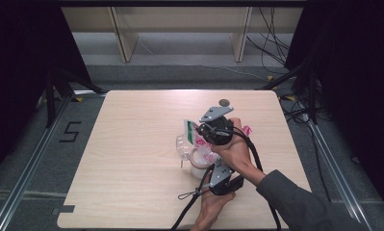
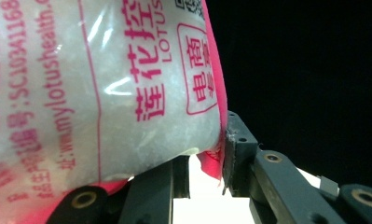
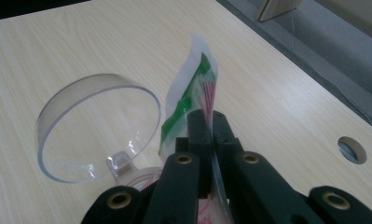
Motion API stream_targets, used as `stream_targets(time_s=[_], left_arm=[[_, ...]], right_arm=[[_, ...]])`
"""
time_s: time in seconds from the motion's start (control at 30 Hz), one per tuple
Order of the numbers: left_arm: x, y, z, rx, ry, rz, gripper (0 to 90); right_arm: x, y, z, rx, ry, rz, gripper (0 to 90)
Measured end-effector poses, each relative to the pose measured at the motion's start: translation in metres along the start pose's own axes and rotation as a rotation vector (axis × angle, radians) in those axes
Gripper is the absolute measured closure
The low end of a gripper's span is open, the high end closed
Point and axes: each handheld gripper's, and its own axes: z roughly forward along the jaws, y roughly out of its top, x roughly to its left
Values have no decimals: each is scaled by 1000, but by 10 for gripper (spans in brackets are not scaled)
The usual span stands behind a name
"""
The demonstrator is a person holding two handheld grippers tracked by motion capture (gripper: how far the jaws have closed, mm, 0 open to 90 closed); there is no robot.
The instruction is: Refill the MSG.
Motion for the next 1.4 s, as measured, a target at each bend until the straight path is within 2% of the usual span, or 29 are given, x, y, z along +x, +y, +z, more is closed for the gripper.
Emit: stream_targets(time_s=[0.03,0.07,0.13,0.23,0.27,0.33,0.37,0.4,0.67,0.87,0.93,1.0,1.07,1.17,1.23,1.27,1.3,1.37,1.4], left_arm=[[0,0,0,-2,0,-1,747],[0,0,0,-4,0,-1,747],[1,0,0,-2,2,0,748],[0,1,0,-4,-3,1,748],[0,1,0,-3,-1,-1,747],[1,1,0,-2,-2,2,748],[0,1,-1,-4,-2,3,748],[0,1,-1,-5,-1,2,748],[0,1,0,0,-1,3,748],[-1,1,0,0,-3,4,748],[-1,1,0,-5,-1,4,748],[-1,1,0,-7,2,2,749],[-1,2,0,-5,-2,1,749],[-1,1,0,-5,2,1,749],[0,1,1,-34,-16,0,749],[-1,2,-1,-3,0,9,749],[0,1,2,-33,-20,-1,748],[-1,1,0,-6,2,1,749],[-1,1,0,-16,-3,3,749]], right_arm=[[-1,0,0,8,15,-11,900],[-1,0,1,-2,4,-26,900],[0,1,0,9,11,8,900],[1,1,0,3,4,-5,900],[0,1,1,1,1,-31,900],[1,1,0,9,11,4,900],[0,1,-1,5,-1,-2,900],[0,1,-1,4,12,-9,900],[-2,1,-2,3,13,15,900],[-2,0,-2,2,10,13,900],[-3,1,-2,1,20,-9,900],[-2,1,-3,-2,14,15,900],[-1,1,-2,-4,5,-4,900],[-1,1,-1,0,8,4,900],[-1,2,-2,-2,8,7,900],[-1,2,-1,-4,7,0,900],[-1,1,-1,-1,5,-4,900],[-1,1,0,11,10,-9,900],[-1,1,0,11,8,-7,900]])
